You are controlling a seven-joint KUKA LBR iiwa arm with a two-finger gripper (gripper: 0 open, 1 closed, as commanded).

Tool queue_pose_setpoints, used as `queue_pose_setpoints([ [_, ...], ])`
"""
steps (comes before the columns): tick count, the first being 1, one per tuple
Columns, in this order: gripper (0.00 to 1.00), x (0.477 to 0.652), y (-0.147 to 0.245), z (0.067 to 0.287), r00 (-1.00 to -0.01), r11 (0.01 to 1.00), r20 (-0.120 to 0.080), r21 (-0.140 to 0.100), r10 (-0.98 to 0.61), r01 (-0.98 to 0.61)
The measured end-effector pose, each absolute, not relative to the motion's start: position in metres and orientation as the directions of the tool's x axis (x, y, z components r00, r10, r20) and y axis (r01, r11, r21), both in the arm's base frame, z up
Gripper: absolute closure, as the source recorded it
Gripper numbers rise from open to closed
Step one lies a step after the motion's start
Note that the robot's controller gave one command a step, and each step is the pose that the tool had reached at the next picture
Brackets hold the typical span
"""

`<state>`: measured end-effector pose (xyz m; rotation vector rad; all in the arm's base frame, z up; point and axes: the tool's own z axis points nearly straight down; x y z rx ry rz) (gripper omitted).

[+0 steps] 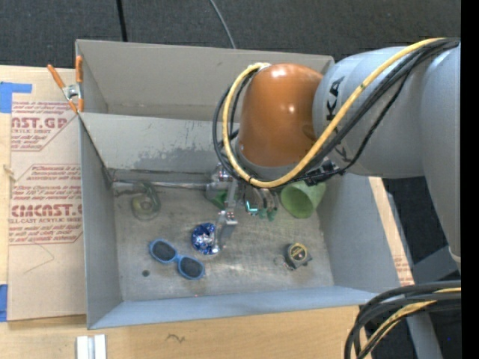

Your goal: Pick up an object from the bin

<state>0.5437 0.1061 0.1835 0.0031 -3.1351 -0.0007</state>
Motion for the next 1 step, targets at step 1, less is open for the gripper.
queue_pose_setpoints([
  [1,0.0,0.517,0.0964,0.0767,-0.985,0.985,-0.031,0.014,0.171,0.171],
])
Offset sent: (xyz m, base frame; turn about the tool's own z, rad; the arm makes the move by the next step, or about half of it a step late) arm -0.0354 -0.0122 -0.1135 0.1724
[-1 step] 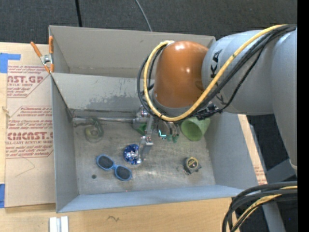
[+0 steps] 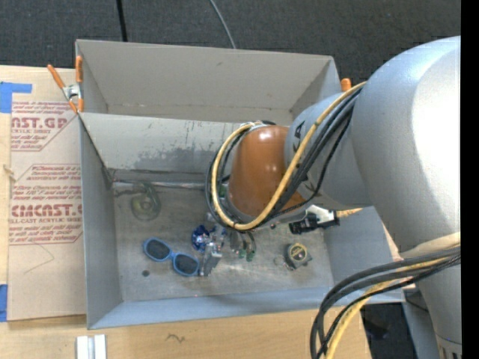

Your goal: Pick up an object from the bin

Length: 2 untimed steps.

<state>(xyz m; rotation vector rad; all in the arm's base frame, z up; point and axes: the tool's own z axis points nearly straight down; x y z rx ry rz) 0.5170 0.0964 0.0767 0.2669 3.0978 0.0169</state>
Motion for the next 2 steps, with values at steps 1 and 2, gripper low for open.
queue_pose_setpoints([
  [1,1.0,0.519,0.097,0.08,-0.985,0.986,-0.037,0.015,0.169,0.169],
  [2,1.0,0.525,0.076,0.247,-0.999,1.0,-0.01,0.001,-0.03,-0.03],
])
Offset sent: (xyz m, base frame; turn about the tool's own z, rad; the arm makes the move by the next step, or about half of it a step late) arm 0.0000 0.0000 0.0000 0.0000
